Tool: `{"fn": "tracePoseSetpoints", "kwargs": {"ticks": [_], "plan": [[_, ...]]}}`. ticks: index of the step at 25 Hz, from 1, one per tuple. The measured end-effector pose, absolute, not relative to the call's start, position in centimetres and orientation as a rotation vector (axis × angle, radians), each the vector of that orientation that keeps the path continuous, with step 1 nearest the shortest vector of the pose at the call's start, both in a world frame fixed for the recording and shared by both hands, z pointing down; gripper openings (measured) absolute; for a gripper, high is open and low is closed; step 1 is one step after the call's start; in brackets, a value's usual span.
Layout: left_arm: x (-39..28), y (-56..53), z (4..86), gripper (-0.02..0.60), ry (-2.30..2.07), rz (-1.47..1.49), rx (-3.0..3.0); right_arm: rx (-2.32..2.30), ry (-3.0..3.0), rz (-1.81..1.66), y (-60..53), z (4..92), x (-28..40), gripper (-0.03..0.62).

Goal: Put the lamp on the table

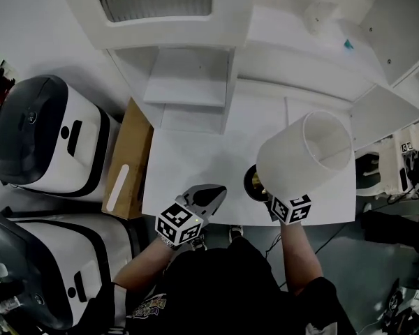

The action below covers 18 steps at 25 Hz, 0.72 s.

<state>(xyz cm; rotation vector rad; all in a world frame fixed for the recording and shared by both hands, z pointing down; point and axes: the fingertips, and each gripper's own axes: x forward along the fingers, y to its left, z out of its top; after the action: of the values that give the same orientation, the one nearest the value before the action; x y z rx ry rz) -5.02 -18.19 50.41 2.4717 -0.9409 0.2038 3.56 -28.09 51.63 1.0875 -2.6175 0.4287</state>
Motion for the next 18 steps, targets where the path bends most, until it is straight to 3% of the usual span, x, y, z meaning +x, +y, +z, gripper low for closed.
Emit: {"fn": "tracePoseSetpoints", "kwargs": {"ticks": [18], "plan": [[-0.9,-22.4,53.2,0.008,-0.980,0.203,2.493,0.965,-2.642,0.432,-35.6,56.6,5.4,0.071]]}}
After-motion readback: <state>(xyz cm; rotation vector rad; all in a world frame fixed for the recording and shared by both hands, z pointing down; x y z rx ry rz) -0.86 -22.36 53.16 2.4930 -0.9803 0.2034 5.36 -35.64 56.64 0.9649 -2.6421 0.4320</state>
